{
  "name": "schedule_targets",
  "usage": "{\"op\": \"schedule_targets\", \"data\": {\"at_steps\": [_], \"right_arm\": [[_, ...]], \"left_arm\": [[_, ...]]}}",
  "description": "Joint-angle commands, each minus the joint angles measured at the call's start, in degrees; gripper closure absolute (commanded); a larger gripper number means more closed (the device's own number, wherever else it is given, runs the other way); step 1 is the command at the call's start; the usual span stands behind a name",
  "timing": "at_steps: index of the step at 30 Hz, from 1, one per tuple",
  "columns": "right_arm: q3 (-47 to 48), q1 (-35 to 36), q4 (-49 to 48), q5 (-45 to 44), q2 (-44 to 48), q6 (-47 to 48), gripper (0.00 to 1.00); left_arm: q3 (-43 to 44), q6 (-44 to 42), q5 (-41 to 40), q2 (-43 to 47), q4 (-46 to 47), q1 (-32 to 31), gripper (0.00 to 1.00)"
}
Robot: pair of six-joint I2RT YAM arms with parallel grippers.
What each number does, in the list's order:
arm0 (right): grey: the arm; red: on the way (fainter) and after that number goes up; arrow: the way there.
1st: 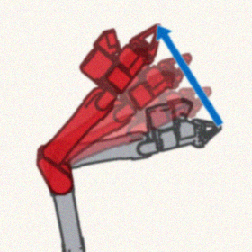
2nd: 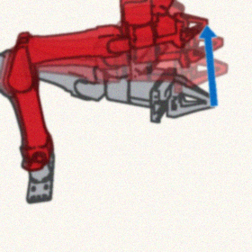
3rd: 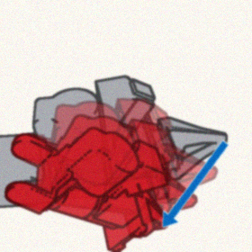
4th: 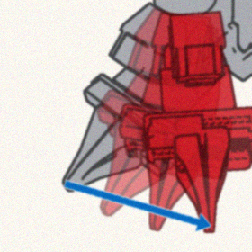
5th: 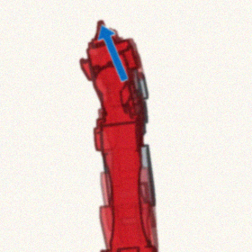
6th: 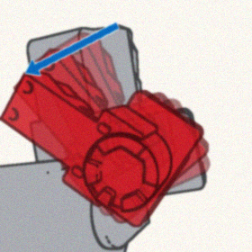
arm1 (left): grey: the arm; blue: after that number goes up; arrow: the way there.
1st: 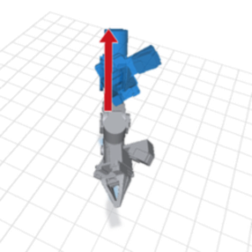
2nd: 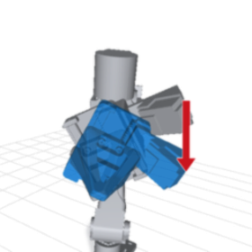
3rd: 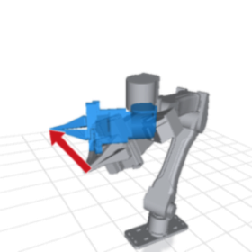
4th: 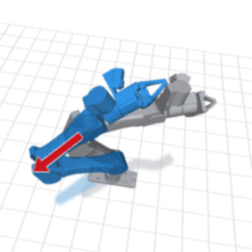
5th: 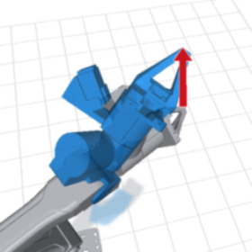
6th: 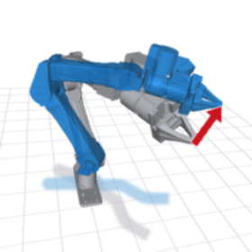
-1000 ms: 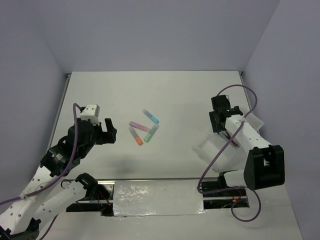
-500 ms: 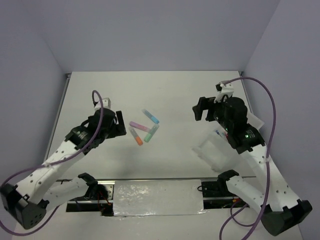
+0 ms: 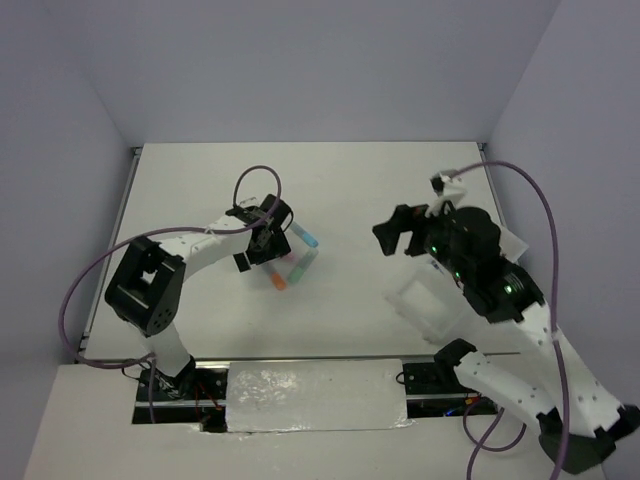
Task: Sort the stationery into containers
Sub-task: Pick up the pen from the center of the board.
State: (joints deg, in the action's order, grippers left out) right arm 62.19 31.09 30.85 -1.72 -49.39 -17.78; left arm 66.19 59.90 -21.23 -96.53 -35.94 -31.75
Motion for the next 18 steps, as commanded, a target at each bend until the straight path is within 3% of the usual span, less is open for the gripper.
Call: {"op": "schedule_targets", "data": {"at_steps": [1, 4, 9, 11, 12, 13, 14, 17, 18], "right_arm": [[-6.4, 0.0, 1.4, -6.8, 12.1, 2.1, 0.0], [-11.1, 0.1, -0.9, -4.5, 18.8, 2.2, 0.0], [-7.5, 0.2, 5.5, -2.7, 16.6, 1.8, 0.05], [-7.4, 0.1, 5.5, -1.0, 16.8, 1.8, 0.05], [-7.5, 0.1, 5.4, -0.9, 17.1, 1.7, 0.05], [-7.4, 0.3, 5.5, -1.4, 17.8, 1.7, 0.05], [-7.4, 0.1, 5.5, -1.5, 18.3, 1.7, 0.05], [-6.5, 0.2, 6.7, -2.0, 19.1, 2.0, 0.05], [-6.3, 0.2, 6.9, -1.9, 19.3, 2.0, 0.05]], "left_arm": [[2.4, 2.6, 0.9, -3.1, 0.3, 0.5, 0.04], [1.8, 4.3, 1.2, -4.9, 0.7, 0.4, 0.05], [-0.6, 5.4, 2.4, -6.7, 3.3, -0.1, 0.18], [-1.2, 5.1, 3.6, -8.7, 3.6, -0.5, 0.32], [-1.3, 5.1, 4.0, -9.3, 3.6, -0.7, 0.56], [-2.0, 5.0, 4.5, -10.0, 3.5, -1.0, 0.65], [-2.5, 4.9, 4.6, -10.1, 3.4, -1.1, 0.7], [-4.7, 5.0, 4.6, -8.9, 2.7, -1.2, 0.72], [-5.4, 4.7, 4.7, -8.2, 2.7, -1.2, 0.79]]}}
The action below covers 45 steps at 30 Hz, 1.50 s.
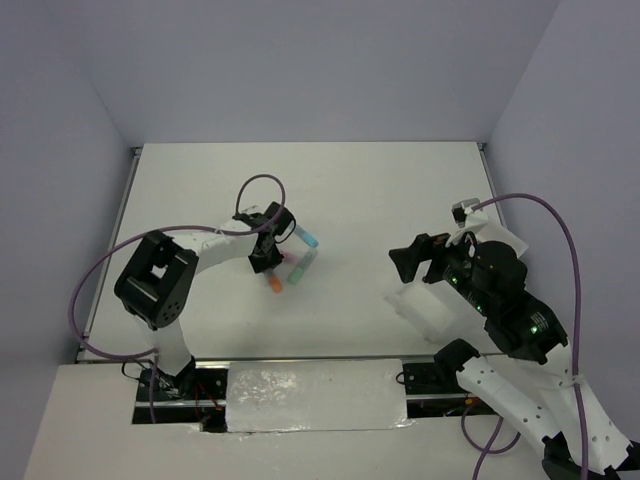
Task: Sort the stationery into containers
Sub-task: Pick up the pen from the center of the board, then place the pen in the storage box.
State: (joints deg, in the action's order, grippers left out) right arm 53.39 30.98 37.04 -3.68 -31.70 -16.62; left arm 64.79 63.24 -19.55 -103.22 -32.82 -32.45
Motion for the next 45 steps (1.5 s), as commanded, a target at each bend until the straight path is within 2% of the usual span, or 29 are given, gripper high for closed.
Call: {"op": "schedule_targets", "data": {"at_steps": [1, 2, 4, 6, 8, 10, 14, 16, 17, 19, 22, 25, 26, 29, 36, 45], "right_arm": [[2.7, 0.3, 0.8, 0.1, 1.9, 0.8, 0.05], [2.9, 0.4, 1.1, 0.3, 2.3, 0.8, 0.05], [3.1, 0.4, 1.3, 0.4, 2.9, 1.1, 0.05], [3.2, 0.4, 1.8, 0.2, 3.7, 1.2, 0.05], [3.0, 0.3, 2.2, -1.1, 4.3, 1.3, 0.05], [2.9, 0.3, 2.7, -2.6, 5.2, 0.6, 0.05], [4.4, 0.4, 5.2, -6.5, 6.9, -1.0, 0.05], [6.1, 0.2, 5.9, -8.4, 8.1, -1.3, 0.04], [6.8, 0.3, 7.2, -8.8, 8.4, -1.2, 0.04], [9.6, 0.2, 10.1, -9.9, 8.8, -1.4, 0.04], [12.0, 0.3, 12.5, -11.3, 10.1, -1.8, 0.04], [14.2, 0.2, 14.8, -12.4, 11.0, -2.4, 0.04], [14.8, 0.2, 15.4, -12.9, 11.3, -2.7, 0.04], [17.1, 0.3, 17.4, -13.5, 11.8, -3.1, 0.04], [18.0, 0.2, 19.4, -12.2, 12.6, -3.3, 0.04], [17.8, 0.3, 19.8, -11.1, 13.5, -3.7, 0.04]], "left_arm": [[-5.6, 1.1, 3.2, 0.5, -0.2, -0.6, 0.91], [-6.1, 1.6, 2.9, 1.9, -1.8, -0.8, 1.0], [-6.1, 2.5, 0.7, 7.8, -3.6, -3.6, 1.0], [-2.3, 2.9, -7.2, 13.4, -6.5, -7.9, 1.0], [1.9, 2.7, -14.2, 15.1, -8.0, -14.9, 1.0], [8.0, 2.0, -16.0, 15.0, -8.1, -19.4, 1.0], [15.7, 0.4, -11.5, 10.9, 0.4, -22.5, 1.0], [18.8, -1.3, -9.2, 7.5, 8.8, -24.2, 1.0], [19.7, -1.9, -8.1, 6.3, 11.9, -24.6, 0.97], [22.3, -2.9, -3.1, 1.8, 19.5, -24.9, 0.97], [25.8, -2.1, 0.7, -3.7, 27.0, -25.9, 0.98], [28.0, -1.7, 1.5, -8.6, 32.5, -27.8, 0.96], [28.8, -1.5, 1.2, -9.7, 35.6, -28.4, 0.93], [30.9, -1.4, 1.8, -14.6, 40.4, -30.6, 0.91], [30.9, 1.0, 2.3, -17.9, 45.5, -32.9, 0.89], [30.1, 2.1, 1.9, -19.6, 47.9, -36.0, 0.76]]}}
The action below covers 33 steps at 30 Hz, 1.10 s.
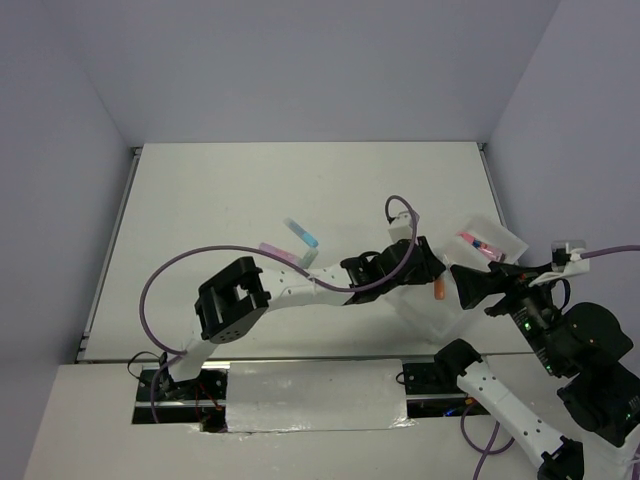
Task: Sort the stationery into containers
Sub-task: Place the pen in the storage box, then pick up the pen from the center of the board.
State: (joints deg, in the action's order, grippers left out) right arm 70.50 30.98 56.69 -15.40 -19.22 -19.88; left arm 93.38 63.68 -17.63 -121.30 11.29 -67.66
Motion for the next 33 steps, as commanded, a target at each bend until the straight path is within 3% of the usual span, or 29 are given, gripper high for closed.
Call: {"op": "schedule_targets", "data": {"at_steps": [1, 5, 12, 16, 19, 20, 22, 24, 25, 28, 33], "right_arm": [[0.8, 0.3, 0.3, 0.6, 1.1, -0.3, 0.04], [1.4, 0.2, 0.7, 0.9, 0.9, -0.5, 0.04], [1.4, 0.3, 0.0, 2.1, 0.0, -0.4, 0.05], [1.2, 0.4, -0.7, 2.6, -0.6, -0.2, 0.05], [0.5, 0.2, -1.6, 3.2, -1.1, 0.4, 0.05], [-0.1, 0.2, -1.8, 4.1, -1.3, 0.5, 0.05], [-1.3, 0.3, -1.8, 5.1, -2.1, 0.8, 0.05], [-2.4, 0.3, -2.2, 5.8, -2.5, 1.0, 0.05], [-3.8, 0.2, -2.5, 6.3, -2.5, 1.3, 0.05], [-6.4, 0.2, -4.1, 9.8, -2.3, 2.4, 0.05], [-9.1, 0.2, -5.4, 12.1, -3.0, 3.0, 0.05]], "left_arm": [[0.9, 2.1, -0.1, -1.8, 3.8, -1.2, 0.74], [-0.6, 2.4, 0.7, -1.9, 5.2, -1.4, 0.58], [-3.0, 0.3, -1.6, 3.0, 3.8, -2.0, 0.01], [-7.1, -4.4, -9.4, 12.5, 2.8, -1.9, 0.01], [-4.7, -6.1, -17.6, 18.4, -9.9, -1.3, 0.01], [-3.7, -4.6, -23.9, 19.4, -21.9, -0.9, 0.01], [-3.2, 0.1, -27.4, 22.1, -32.3, 3.1, 0.01], [-5.0, -0.9, -23.6, 23.3, -41.2, 7.8, 0.01], [-6.1, -4.8, -21.3, 23.4, -42.1, 12.5, 0.01], [-12.0, -16.5, -13.3, 24.3, -40.6, 18.4, 0.02], [-21.5, -31.1, -7.1, 27.1, -34.4, 19.1, 0.1]]}}
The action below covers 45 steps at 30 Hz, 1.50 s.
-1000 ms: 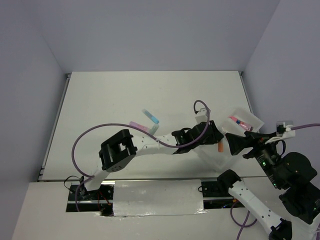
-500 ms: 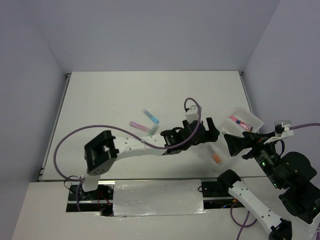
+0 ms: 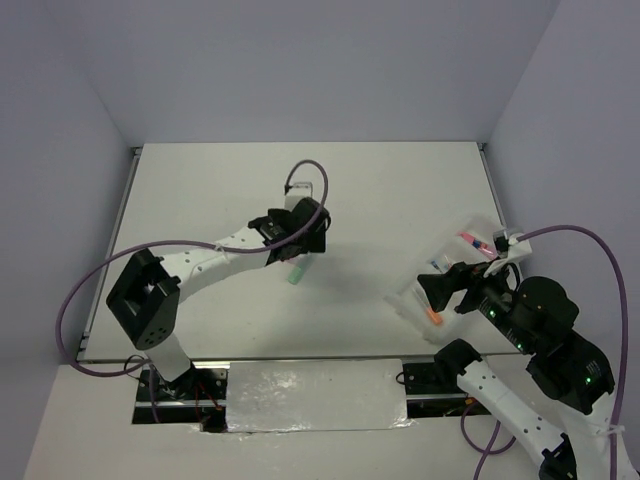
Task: Sort the stationery into containers
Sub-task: Pick up the pen from the center of the board.
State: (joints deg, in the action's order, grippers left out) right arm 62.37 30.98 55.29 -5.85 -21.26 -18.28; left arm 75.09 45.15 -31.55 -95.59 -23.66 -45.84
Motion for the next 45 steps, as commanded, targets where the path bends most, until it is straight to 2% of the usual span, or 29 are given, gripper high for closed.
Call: {"op": "schedule_targets", "data": {"at_steps": [1, 6, 14, 17, 24, 29, 31, 33, 34, 39, 42, 45], "right_arm": [[-1.2, 0.3, -4.0, 2.8, -1.0, 1.5, 0.05], [-1.2, 0.3, -4.0, 4.6, -1.8, 1.8, 0.05], [-0.4, 0.3, -2.5, 4.5, -0.9, 1.8, 0.05], [-0.4, 0.3, -2.3, 4.4, -0.8, 1.7, 0.05], [-1.1, 0.2, -2.9, 5.1, -1.2, 1.5, 0.06], [-0.1, 0.2, -3.0, 5.3, -1.6, 1.4, 0.06], [0.2, 0.3, -2.6, 5.2, -1.7, 1.6, 0.07], [1.1, 0.3, -2.2, 4.9, -1.7, 1.8, 0.06], [1.3, 0.3, -1.9, 4.6, -1.6, 1.8, 0.06], [2.6, 0.3, -1.6, 3.8, -1.5, 3.1, 0.06], [2.8, 0.3, -1.8, 4.3, -1.5, 4.3, 0.06], [2.8, 0.3, -2.0, 5.3, -1.2, 4.8, 0.06]], "left_arm": [[-3.9, -13.4, 7.1, 1.5, 0.8, -2.7, 0.1], [-7.4, -17.3, 11.2, -0.9, 3.4, -1.3, 0.12], [-5.8, -17.1, 13.9, -8.9, 4.8, -0.3, 0.16], [-5.2, -16.4, 14.1, -10.5, 4.4, 0.3, 0.21], [-6.2, -16.1, 17.7, -12.7, 6.4, 1.3, 0.25], [-5.7, -15.0, 23.0, -15.8, 6.1, 1.3, 0.53], [-5.1, -14.6, 24.7, -16.8, 4.7, 1.2, 0.55], [-5.2, -14.2, 27.2, -17.3, 4.4, 0.8, 0.68], [-5.5, -14.2, 28.0, -16.8, 4.6, 0.1, 0.78], [-3.8, -19.4, 29.6, -8.5, 9.6, -7.8, 0.99], [-3.3, -26.2, 28.1, -3.5, 16.6, -11.5, 1.0], [-3.5, -33.0, 31.1, -0.8, 23.1, -12.1, 1.0]]}}
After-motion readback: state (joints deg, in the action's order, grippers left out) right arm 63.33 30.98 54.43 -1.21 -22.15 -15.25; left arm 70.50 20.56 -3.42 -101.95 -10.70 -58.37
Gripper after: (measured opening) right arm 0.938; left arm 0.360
